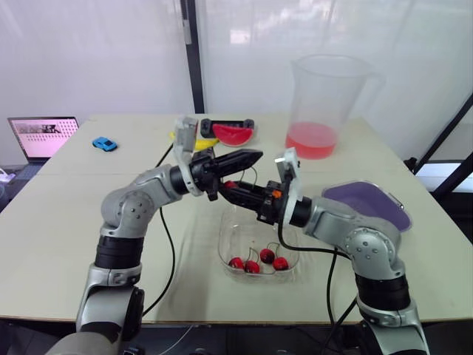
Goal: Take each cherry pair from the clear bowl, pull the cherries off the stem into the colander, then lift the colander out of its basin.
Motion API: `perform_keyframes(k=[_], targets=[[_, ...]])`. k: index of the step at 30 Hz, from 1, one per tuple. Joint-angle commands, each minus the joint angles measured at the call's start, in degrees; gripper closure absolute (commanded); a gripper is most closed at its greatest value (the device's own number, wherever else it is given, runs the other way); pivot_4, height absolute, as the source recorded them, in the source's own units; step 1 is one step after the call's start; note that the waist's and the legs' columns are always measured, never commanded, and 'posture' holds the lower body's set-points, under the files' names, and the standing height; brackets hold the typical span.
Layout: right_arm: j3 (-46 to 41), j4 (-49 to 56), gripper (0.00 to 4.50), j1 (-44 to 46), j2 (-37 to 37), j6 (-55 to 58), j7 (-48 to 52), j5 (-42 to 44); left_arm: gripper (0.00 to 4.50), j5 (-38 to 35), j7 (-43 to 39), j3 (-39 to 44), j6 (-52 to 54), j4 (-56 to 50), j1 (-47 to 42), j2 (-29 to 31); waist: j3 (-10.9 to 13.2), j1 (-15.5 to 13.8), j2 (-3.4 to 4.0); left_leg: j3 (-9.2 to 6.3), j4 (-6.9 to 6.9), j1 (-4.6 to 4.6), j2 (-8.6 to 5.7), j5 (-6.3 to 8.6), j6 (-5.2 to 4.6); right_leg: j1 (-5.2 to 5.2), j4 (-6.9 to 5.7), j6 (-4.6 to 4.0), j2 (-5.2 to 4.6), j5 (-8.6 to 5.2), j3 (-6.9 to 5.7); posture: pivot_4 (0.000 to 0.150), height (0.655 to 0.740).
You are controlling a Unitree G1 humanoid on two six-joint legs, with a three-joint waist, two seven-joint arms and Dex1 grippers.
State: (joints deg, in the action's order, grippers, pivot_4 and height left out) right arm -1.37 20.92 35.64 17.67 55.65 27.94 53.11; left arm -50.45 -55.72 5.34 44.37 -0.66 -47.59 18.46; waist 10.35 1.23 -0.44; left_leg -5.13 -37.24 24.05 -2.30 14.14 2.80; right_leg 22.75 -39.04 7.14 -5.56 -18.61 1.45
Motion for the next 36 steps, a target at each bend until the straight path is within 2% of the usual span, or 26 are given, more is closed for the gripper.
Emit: perform_keyframes(k=[1, 9, 17, 22, 25, 28, 30, 36], targets=[[0.1, 0.9, 3.23, 0.3, 0.1, -0.2, 0.4, 0.7, 4.50, -0.4, 0.0, 0.6, -1.2, -1.5, -0.6, 0.0, 0.0, 0.0, 0.00, 0.00, 0.00, 0.00, 0.00, 0.00, -0.01, 0.00, 0.00, 0.00, 0.00, 0.00, 0.00, 0.150, 0.7400], [3.1, 1.1, 3.23, -0.1, 6.4, 1.9, 3.5, -1.6, 4.50, -0.2, -0.1, 0.7, -1.4, -1.2, -0.7, -0.1, 0.0, 0.0, 0.00, 0.00, 0.00, 0.00, 0.00, 0.02, -0.04, 0.00, 0.01, 0.00, 0.00, 0.00, 0.00, 0.150, 0.7400], [0.6, 2.9, 3.23, -0.3, 9.8, 4.6, 4.3, 0.8, 4.50, 0.0, -0.1, 1.0, -2.0, -1.0, -0.4, 0.0, 0.0, -0.1, 0.00, 0.00, 0.00, 0.00, 0.00, 0.02, -0.04, -0.02, 0.02, 0.00, 0.00, 0.00, -0.01, 0.150, 0.7400], [-6.2, 4.4, 3.23, 0.8, 20.4, 7.8, 7.2, 3.8, 4.50, 0.2, 0.0, 2.0, -2.2, -0.8, 0.0, 1.4, 0.0, -0.3, -0.02, 0.00, -0.02, 0.01, -0.01, 0.04, -0.07, -0.04, 0.05, 0.00, -0.01, 0.00, -0.01, 0.150, 0.7400], [-7.7, 1.6, 3.23, 1.5, 31.1, 4.9, 10.3, -2.8, 4.50, 0.4, -0.2, 2.7, -2.4, -0.9, 1.4, 3.2, 0.0, -0.2, -0.01, 0.04, -0.01, 0.01, -0.02, 0.08, -0.13, -0.04, 0.07, 0.00, -0.01, 0.00, 0.00, 0.150, 0.7400], [-4.9, -3.9, 3.23, 0.1, 42.5, -2.0, 14.9, -13.4, 4.50, 0.4, -0.1, 3.1, -2.5, -1.5, 3.0, 4.5, 0.0, -0.2, -0.01, 0.16, 0.00, 0.00, -0.03, 0.10, -0.18, -0.04, 0.08, 0.00, 0.00, 0.00, 0.00, 0.150, 0.7400], [-2.9, -7.8, 3.23, -1.0, 47.7, -6.2, 17.5, -19.1, 4.50, 0.4, 0.0, 3.2, -2.7, -2.0, 4.1, 5.1, 0.0, -0.2, -0.03, 0.24, 0.00, 0.00, -0.03, 0.10, -0.18, -0.05, 0.10, 0.00, 0.01, 0.00, 0.00, 0.150, 0.7400], [1.7, -16.1, 3.23, -4.8, 52.9, -16.0, 23.4, -30.3, 4.50, 1.2, 0.4, 2.8, -3.2, -3.6, 6.7, 5.6, 0.0, -0.2, -0.02, 0.28, 0.00, 0.00, 0.02, 0.10, -0.18, -0.04, 0.11, 0.00, 0.00, 0.00, 0.02, 0.150, 0.7400]])
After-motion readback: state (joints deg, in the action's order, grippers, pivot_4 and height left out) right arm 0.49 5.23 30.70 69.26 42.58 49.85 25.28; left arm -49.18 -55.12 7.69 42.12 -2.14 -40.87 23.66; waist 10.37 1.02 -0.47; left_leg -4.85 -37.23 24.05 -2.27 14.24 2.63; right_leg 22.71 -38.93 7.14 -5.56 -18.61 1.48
